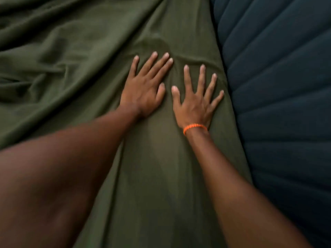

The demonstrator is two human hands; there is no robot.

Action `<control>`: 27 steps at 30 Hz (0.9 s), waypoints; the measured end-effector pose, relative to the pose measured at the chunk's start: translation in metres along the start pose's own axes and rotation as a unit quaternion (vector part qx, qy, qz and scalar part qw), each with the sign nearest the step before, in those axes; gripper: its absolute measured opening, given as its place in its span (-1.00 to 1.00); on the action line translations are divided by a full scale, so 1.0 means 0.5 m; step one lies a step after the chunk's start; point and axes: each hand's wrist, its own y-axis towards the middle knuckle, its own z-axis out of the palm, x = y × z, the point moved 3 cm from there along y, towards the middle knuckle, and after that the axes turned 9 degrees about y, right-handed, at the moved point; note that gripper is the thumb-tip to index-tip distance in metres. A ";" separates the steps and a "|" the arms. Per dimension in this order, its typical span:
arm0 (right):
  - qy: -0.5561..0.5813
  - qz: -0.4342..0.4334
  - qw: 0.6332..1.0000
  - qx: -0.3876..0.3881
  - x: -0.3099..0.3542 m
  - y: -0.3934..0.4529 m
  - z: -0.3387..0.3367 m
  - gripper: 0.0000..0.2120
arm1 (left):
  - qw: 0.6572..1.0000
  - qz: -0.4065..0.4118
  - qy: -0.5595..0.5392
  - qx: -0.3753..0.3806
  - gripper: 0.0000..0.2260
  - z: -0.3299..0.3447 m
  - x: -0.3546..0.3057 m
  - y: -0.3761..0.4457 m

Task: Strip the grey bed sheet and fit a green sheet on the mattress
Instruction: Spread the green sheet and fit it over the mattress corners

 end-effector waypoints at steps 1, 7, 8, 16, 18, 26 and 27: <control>0.002 -0.001 1.000 0.001 0.003 0.007 0.000 -0.35 | 1.000 0.024 0.004 0.013 -0.39 -0.002 0.004 0.009; 0.036 -0.012 0.990 0.139 0.004 0.049 -0.038 -0.37 | 0.994 -0.034 0.078 0.070 -0.47 -0.072 -0.046 -0.002; 0.039 -0.019 0.983 0.178 0.002 0.056 -0.057 -0.38 | 0.994 -0.059 0.064 0.068 -0.49 -0.090 -0.079 -0.031; 0.037 -0.047 0.991 0.116 0.002 -0.368 -0.085 -0.41 | 0.968 -0.206 -0.140 -0.006 -0.50 -0.114 -0.193 -0.547; 0.044 -0.059 0.994 0.079 0.044 -0.492 -0.071 -0.37 | 0.964 -0.229 -0.132 0.009 -0.52 -0.123 -0.138 -0.665; 0.092 -0.249 0.935 0.234 0.387 -0.697 -0.008 -0.38 | 0.904 -0.398 -0.083 0.133 -0.42 -0.134 0.276 -0.959; 0.094 -0.247 0.935 0.237 0.408 -0.705 0.000 -0.39 | 0.908 -0.386 -0.087 0.139 -0.44 -0.131 0.296 -0.960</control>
